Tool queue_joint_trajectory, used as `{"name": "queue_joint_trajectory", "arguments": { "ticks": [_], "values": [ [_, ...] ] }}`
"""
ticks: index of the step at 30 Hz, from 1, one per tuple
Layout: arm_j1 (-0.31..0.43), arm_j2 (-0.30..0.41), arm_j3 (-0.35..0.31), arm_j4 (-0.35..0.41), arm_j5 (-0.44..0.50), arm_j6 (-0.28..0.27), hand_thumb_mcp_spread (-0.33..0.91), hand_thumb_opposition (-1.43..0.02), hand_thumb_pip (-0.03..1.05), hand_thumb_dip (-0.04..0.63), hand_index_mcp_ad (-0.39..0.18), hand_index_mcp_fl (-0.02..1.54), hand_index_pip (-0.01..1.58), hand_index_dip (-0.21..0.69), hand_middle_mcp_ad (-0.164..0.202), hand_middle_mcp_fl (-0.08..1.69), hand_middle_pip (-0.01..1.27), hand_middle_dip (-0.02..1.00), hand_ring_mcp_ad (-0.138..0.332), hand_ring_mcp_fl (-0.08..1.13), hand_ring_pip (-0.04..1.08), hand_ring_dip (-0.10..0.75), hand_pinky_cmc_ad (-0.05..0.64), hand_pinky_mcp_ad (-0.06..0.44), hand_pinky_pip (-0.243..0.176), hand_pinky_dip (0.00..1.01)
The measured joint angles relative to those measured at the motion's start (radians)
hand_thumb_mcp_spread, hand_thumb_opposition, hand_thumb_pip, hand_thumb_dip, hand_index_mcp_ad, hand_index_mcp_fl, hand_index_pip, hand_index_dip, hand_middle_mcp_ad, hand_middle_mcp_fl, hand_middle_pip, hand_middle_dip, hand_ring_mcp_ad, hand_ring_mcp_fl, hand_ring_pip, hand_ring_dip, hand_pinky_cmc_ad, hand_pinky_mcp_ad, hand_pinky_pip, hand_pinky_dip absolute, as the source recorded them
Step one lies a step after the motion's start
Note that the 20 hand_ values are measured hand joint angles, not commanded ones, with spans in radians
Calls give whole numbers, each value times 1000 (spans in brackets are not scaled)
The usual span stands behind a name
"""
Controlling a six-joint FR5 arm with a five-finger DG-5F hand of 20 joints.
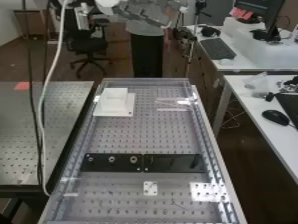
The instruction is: Grab the chopstick and place it in the clear container
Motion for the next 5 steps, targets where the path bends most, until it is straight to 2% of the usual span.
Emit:
{"name": "queue_joint_trajectory", "arguments": {
  "ticks": [5],
  "values": [
    [2, 13, -11, 4, 12, 1, 187, -709, 421, 54, -187, 344, 35, 314, 54, 133, 120, 279, 115, 7, 96, 154, 527, 354, -141, 178]
  ]
}}
